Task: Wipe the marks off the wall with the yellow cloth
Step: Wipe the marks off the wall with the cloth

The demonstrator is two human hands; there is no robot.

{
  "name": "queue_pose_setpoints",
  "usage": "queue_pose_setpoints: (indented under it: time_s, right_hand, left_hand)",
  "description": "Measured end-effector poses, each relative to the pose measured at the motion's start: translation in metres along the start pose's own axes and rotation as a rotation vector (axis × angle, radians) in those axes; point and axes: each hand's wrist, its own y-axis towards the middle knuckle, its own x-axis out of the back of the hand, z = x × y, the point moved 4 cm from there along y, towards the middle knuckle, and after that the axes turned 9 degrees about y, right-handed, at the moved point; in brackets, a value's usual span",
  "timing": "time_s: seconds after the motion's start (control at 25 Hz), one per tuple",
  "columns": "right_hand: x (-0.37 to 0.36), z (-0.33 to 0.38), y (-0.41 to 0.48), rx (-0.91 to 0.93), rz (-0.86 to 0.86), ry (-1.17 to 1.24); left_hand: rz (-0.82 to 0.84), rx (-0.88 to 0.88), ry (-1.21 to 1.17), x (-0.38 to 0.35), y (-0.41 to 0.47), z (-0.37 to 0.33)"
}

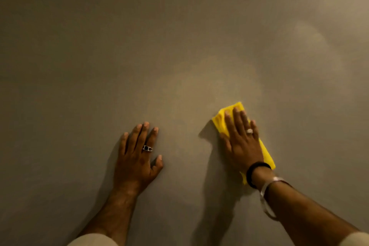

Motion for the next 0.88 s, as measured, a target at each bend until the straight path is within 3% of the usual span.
queue_pose_setpoints:
  time_s: [0.12, 0.2, 0.32, 0.36, 0.4, 0.52, 0.6, 0.76, 0.88]
  right_hand:
    - [0.007, 0.004, 0.06, -0.247, -0.031, 0.073]
    - [0.001, 0.034, 0.07, -0.119, 0.021, 0.076]
    - [-0.017, 0.055, 0.01, 0.226, 0.103, 0.018]
    - [-0.014, 0.044, -0.008, 0.264, 0.12, 0.004]
    - [-0.01, 0.028, -0.01, 0.248, 0.101, 0.018]
    - [0.006, -0.006, 0.042, -0.092, -0.004, 0.069]
    - [0.005, 0.013, 0.069, -0.172, -0.021, 0.093]
    - [-0.03, 0.08, -0.005, 0.118, 0.041, 0.023]
    - [-0.032, 0.065, -0.028, 0.151, 0.024, 0.016]
  left_hand:
    - [-0.003, -0.002, 0.001, -0.002, 0.0, 0.0]
    - [-0.013, -0.002, 0.003, -0.001, -0.001, 0.001]
    - [-0.019, -0.01, 0.008, -0.001, -0.002, 0.0]
    - [-0.024, -0.009, 0.01, -0.001, -0.001, -0.001]
    - [-0.021, -0.006, 0.011, -0.001, -0.001, -0.001]
    - [-0.014, -0.001, 0.008, -0.002, 0.0, 0.0]
    - [0.004, -0.002, 0.015, -0.003, -0.001, 0.002]
    - [0.041, -0.028, 0.026, -0.003, 0.001, -0.002]
    - [0.084, -0.069, 0.035, 0.0, -0.008, 0.017]
